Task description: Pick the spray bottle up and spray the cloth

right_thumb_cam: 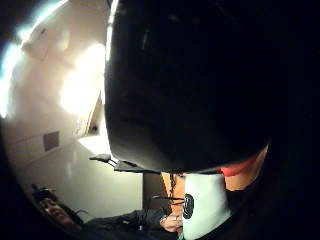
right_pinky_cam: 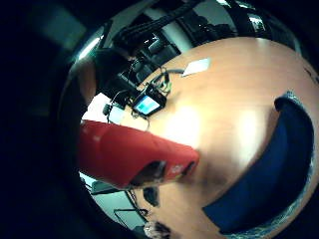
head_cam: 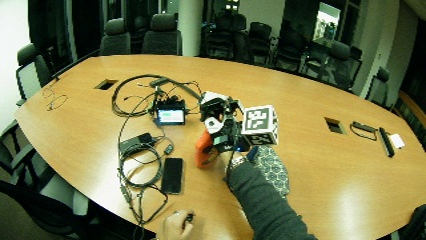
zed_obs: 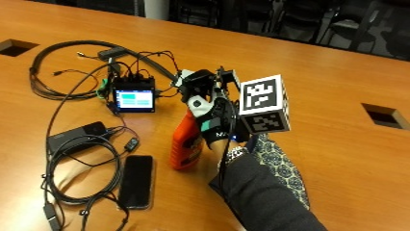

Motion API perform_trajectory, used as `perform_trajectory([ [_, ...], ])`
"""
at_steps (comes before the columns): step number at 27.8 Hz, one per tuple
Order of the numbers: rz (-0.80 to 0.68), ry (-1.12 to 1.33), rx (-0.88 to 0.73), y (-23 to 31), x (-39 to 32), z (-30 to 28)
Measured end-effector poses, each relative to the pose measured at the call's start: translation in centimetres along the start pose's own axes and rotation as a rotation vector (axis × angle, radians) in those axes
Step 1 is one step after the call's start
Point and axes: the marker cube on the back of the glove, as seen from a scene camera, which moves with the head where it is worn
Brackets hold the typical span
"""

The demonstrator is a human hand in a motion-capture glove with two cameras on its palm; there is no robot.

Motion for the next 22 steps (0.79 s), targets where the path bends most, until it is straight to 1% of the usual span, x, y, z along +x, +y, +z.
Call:
perform_trajectory([
  [7, 0.013, -0.053, -0.035, -0.2, -0.9, 1.5],
  [14, 0.057, -0.044, -0.055, 0.7, 0.6, 1.6],
  [22, 0.068, -0.048, -0.081, 1.3, 1.2, 1.6],
])
